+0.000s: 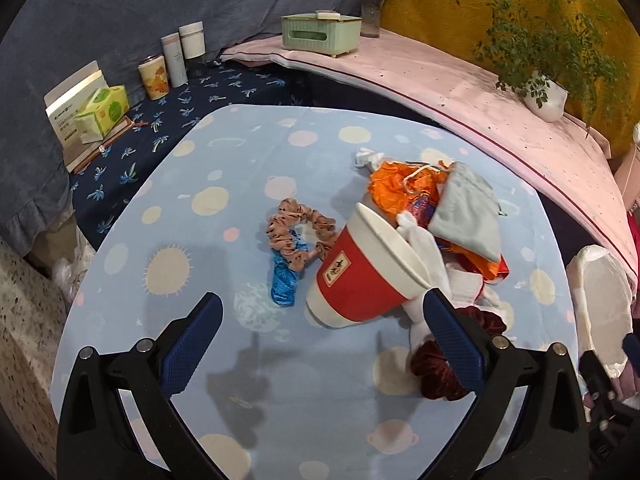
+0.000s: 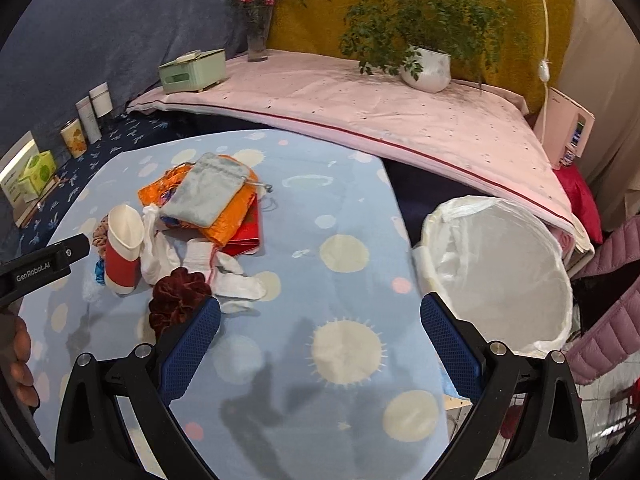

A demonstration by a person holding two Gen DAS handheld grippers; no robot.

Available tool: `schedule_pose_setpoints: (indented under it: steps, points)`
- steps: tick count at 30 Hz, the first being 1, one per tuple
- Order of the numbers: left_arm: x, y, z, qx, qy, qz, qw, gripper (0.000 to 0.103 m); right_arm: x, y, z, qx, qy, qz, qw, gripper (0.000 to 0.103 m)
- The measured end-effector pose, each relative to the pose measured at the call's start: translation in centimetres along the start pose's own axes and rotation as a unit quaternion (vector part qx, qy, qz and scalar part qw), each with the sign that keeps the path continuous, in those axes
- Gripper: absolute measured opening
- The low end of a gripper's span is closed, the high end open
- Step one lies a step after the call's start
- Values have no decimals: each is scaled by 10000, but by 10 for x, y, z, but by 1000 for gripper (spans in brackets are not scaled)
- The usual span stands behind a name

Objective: Collect trash
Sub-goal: 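Grasp the red-and-white paper cup with the left gripper while the right gripper grasps the dark red scrunchie, then carry the cup and scrunchie over the white trash bin and open both grippers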

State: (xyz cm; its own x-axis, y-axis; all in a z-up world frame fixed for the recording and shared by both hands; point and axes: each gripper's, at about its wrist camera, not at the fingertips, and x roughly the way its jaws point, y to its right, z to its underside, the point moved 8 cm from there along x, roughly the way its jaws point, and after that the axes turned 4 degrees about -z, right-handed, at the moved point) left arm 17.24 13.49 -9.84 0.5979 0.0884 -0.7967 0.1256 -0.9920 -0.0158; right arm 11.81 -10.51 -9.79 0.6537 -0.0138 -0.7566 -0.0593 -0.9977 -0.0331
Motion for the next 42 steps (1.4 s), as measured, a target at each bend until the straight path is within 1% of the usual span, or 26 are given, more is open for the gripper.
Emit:
schedule_pose_setpoints:
  steps: [1,5,6,11,13,16,18,19,20,21,22,23,24,25,26,28,29,30,33,38,42]
  points:
    - [2,-1,0,-11,-23,2,10000,96,6,-10,1,-35,-52,-120,9999,95]
    - [9,-4,-4,-33,-66,73,9999,96,25,-38,5,-117,-221,-431,9988,83]
    - [10,-3,-6,-28,-69,95,9999,96,28,-42,6,-137,-256,-473,9985,79]
    - [21,5,-16,-34,-124,290,9995,95,44,-64,10,-262,-415,-657,9966,66]
    - [29,11,-19,-46,-196,384,9991,94,50,-69,12,-302,-479,-689,9960,61]
    - [42,17,-21,-4,-324,456,9984,84,60,-73,16,-304,-585,-747,9950,52]
    - [51,20,-19,9,-484,545,9973,71,65,-76,20,-291,-681,-805,9940,42]
    - [54,21,-18,-8,-558,612,9966,70,67,-77,22,-287,-728,-840,9934,39]
    - [56,21,-16,-38,-608,659,9960,66,69,-78,23,-282,-755,-862,9930,34]
    - [57,21,-14,-57,-634,695,9955,59,70,-80,24,-279,-780,-890,9926,28]
    - [57,21,-13,-45,-657,741,9951,55,70,-81,25,-279,-800,-917,9922,26]
    - [57,22,-12,-34,-682,790,9945,45,70,-82,26,-291,-808,-939,9919,24]
    - [55,22,-10,-33,-706,858,9938,38,69,-83,27,-307,-807,-957,9917,22]
    - [54,20,-9,-33,-694,853,9939,33,68,-83,27,-324,-803,-977,9914,20]
    - [52,19,-8,-28,-691,849,9940,22,67,-85,27,-346,-791,-1004,9912,19]
    - [47,15,-6,-64,-708,896,9934,16,63,-87,25,-367,-756,-1047,9909,18]
    - [45,14,-4,-83,-706,909,9933,10,61,-88,25,-371,-743,-1080,9907,17]
    - [42,12,-3,-89,-691,904,9935,6,58,-89,25,-373,-724,-1106,9905,17]
    - [32,8,-2,-85,-619,894,9940,3,49,-91,21,-395,-625,-1158,9905,16]
    - [8,9,-9,-46,-352,884,9955,3,24,-87,8,-361,-314,-1204,9916,16]
    - [-15,17,-18,23,-128,985,9951,3,2,-77,-8,-278,-17,-1206,9923,15]
